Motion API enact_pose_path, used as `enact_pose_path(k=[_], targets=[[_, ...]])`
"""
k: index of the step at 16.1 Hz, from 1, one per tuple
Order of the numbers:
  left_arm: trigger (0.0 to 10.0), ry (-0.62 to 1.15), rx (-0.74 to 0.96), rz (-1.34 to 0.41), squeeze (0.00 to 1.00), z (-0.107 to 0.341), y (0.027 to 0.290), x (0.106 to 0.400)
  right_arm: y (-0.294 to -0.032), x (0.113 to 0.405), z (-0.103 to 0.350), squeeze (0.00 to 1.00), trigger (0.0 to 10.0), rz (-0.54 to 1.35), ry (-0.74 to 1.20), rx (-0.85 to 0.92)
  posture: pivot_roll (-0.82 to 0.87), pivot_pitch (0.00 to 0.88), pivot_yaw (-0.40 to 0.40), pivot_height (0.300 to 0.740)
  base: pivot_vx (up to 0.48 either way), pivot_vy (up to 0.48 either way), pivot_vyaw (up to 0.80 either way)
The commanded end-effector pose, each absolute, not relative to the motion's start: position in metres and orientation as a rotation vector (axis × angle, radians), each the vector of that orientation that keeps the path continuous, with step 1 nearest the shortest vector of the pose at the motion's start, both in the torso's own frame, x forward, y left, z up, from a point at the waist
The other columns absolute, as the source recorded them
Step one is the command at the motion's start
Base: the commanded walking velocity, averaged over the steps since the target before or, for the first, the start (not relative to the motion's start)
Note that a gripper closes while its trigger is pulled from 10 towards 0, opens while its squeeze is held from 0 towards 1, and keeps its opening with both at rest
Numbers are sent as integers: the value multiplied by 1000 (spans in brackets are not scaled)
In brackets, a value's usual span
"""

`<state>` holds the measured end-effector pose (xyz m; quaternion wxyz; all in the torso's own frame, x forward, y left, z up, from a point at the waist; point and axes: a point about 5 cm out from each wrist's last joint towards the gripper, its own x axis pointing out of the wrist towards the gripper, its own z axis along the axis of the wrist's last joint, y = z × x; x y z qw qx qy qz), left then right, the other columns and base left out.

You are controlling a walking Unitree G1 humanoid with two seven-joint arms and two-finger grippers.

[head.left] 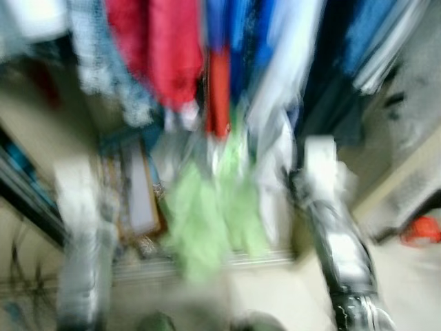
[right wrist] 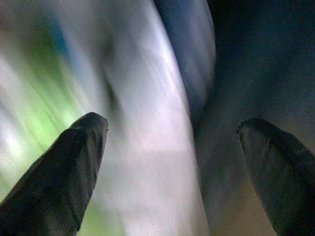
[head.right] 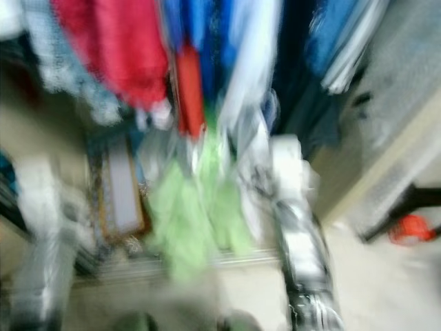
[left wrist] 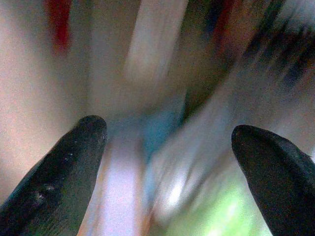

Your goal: Clean up the room

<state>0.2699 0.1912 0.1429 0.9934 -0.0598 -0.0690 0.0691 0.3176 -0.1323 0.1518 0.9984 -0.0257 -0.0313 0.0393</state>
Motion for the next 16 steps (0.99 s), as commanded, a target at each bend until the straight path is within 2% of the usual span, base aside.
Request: enact_pose_path(k=[1,3,5,8,11,13,16], targets=[[10000,-2,-85,211,0,114,194,255,-149,304,133,0,10000,11,-1,-82,14,0,-89,740,0,0,0],[10000,9,-149,232,0,113,195,251,-149,301,132,0,10000,14,-2,-97,11,0,-93,740,0,0,0],[10000,-14,-104,177,0,113,195,247,-148,301,129,0,10000,18,8,-141,4,0,-92,740,0,0,0],[10000,10,-79,197,0,114,199,250,-146,309,132,0,10000,19,-6,-142,0,0,-80,740,0,0,800],[10000,27,-30,170,0,106,197,226,-155,288,126,0,10000,21,8,-103,2,0,-63,740,0,0,800],[10000,67,8,153,0,93,196,211,-156,274,119,0,10000,69,6,-80,-4,0,-30,740,0,0,0],[10000,55,26,123,0,96,192,222,-156,278,113,0,10000,49,6,-83,-18,0,11,740,0,0,0]])
